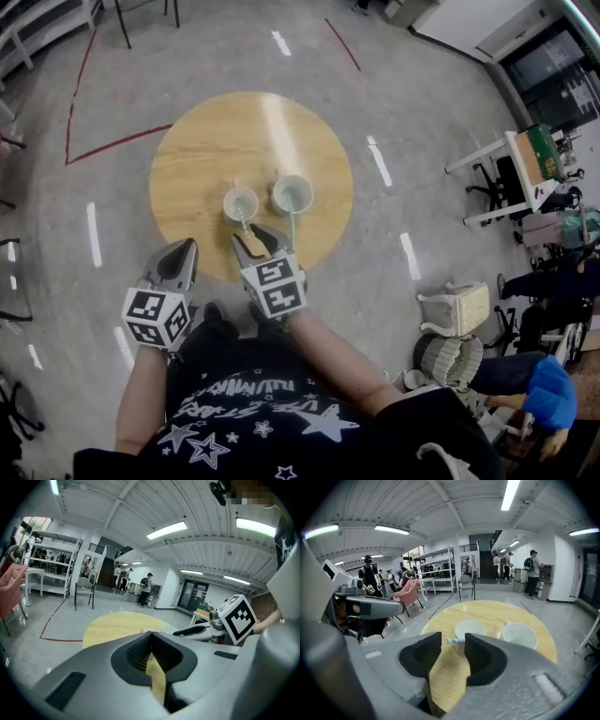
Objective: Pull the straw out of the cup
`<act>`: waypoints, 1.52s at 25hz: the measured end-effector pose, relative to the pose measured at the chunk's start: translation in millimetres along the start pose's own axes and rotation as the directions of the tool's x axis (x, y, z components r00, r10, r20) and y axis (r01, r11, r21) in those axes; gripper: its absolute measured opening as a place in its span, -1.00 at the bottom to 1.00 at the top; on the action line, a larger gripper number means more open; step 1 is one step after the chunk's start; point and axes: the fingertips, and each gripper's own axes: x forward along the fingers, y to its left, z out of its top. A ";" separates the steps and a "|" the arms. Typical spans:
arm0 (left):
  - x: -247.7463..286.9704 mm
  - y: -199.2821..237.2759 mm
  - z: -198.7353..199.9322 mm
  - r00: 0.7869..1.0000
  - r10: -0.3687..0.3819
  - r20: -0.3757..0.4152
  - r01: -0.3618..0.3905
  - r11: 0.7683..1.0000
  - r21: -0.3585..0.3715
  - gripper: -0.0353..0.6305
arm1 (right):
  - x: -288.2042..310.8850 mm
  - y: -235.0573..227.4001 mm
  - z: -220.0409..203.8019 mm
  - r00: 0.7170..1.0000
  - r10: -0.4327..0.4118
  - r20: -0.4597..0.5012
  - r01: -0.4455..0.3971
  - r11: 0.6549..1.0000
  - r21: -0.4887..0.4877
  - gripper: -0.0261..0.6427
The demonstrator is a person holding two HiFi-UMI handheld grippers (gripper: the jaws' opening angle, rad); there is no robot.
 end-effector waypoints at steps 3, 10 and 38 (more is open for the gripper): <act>1.7 6.7 0.4 1.000 -0.002 -0.002 0.002 1.000 0.001 -0.88 | 5.4 0.3 1.5 1.000 -0.007 -0.015 0.007 1.000 0.017 -0.61; 2.0 10.9 -0.3 1.000 0.002 -0.008 -0.002 1.000 0.000 -0.88 | 6.6 -3.6 2.8 0.999 -0.035 -0.003 0.035 0.999 0.024 -0.75; 18.1 -24.3 18.1 0.998 0.054 0.042 -0.055 0.998 0.024 -0.88 | -36.4 -30.7 32.2 0.994 -0.003 0.109 0.003 1.000 0.002 -0.86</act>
